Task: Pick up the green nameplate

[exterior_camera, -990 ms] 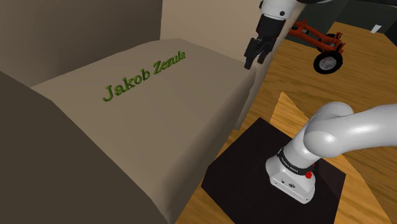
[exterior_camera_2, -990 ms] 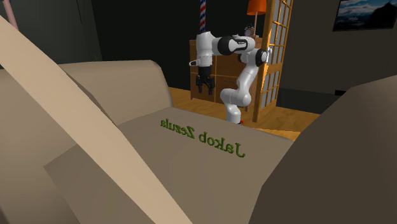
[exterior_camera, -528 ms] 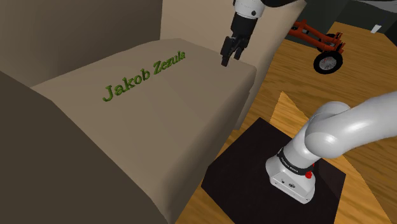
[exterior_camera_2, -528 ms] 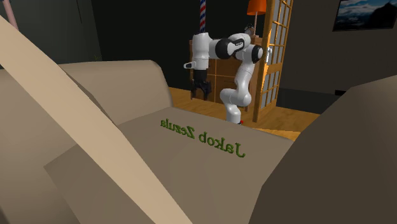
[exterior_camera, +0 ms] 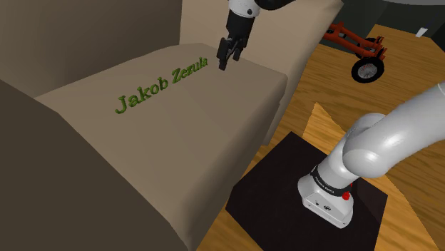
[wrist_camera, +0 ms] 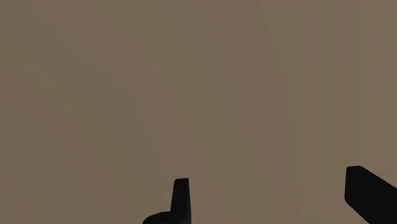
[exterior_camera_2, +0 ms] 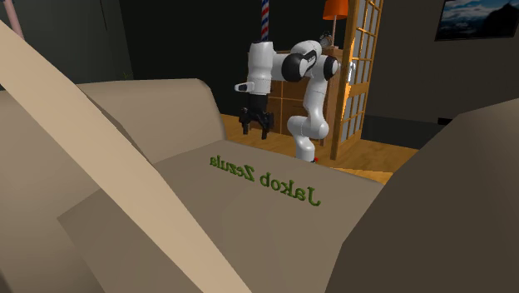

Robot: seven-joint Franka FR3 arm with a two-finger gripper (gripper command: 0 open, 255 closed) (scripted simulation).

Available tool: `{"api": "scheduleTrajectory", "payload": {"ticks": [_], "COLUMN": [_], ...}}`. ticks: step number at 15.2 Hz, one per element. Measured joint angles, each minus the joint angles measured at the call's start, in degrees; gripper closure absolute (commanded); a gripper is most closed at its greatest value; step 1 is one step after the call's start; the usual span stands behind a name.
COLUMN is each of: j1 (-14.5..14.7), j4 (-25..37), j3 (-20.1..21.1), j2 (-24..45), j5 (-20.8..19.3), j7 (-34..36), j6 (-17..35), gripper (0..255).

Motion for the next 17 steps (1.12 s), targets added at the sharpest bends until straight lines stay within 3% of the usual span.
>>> {"api": "scheduleTrajectory", "payload": {"ticks": [13, 17], "j1": [4.9, 5.2], "j4": [23.5, 22.9], "j3": [6.8, 7.0], "j2": [23.4, 24.7], "j5": [-9.9, -10.8], "j7": [1.5, 1.7], "j6": [4.7, 6.8], "gripper": [0, 0]}}
